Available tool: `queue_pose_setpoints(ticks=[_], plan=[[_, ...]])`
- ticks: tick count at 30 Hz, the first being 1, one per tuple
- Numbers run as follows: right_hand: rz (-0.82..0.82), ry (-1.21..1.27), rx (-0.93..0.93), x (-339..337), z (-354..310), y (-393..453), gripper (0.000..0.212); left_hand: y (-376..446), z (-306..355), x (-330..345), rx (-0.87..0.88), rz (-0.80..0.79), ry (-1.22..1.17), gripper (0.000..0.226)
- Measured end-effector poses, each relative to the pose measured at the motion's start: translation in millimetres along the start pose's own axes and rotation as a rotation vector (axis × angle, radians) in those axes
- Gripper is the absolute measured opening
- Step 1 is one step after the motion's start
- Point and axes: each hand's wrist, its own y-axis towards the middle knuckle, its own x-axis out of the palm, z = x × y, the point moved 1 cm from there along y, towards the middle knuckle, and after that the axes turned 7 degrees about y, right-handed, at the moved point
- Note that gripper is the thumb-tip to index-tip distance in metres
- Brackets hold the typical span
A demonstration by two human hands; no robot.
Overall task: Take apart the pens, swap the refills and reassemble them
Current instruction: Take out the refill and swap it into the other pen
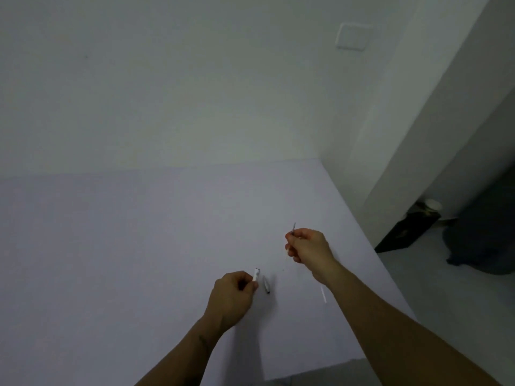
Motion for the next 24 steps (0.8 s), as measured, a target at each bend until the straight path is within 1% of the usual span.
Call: queue_pose_setpoints(ticks=[3, 7, 10, 13, 16, 19, 24], plan=[[0.016, -0.224, 0.017, -52.0, 6.0, 16.6, 0.014, 10.9, 29.3, 14.2, 0.019, 0.039, 0.016, 0.016], [0.026, -0.479, 0.062, -104.7, 32.9, 33.5, 0.017, 17.3, 55.3, 43.7, 0.029, 0.028, 0.036, 0.017], [0.041, -0.604, 0.087, -122.3, 55.8, 43.4, 0.015, 16.9, 60.3, 60.8, 0.019, 0.002, 0.099, 0.018], [0.003, -0.726, 0.088, -124.7, 75.7, 47.9, 0.015, 14.9, 59.8, 71.4, -0.002, -0.023, 0.133, 0.019], [-0.019, -0.794, 0.069, -120.0, 89.1, 48.6, 0.009, 11.4, 57.9, 76.5, -0.017, -0.036, 0.171, 0.019], [-0.028, -0.817, 0.026, -114.8, 97.6, 48.5, 0.01, 9.1, 56.3, 77.9, -0.015, -0.041, 0.215, 0.019], [-0.027, -0.812, -0.046, -114.1, 103.9, 46.0, 0.012, 6.5, 53.7, 77.9, -0.042, -0.019, 0.209, 0.018]])
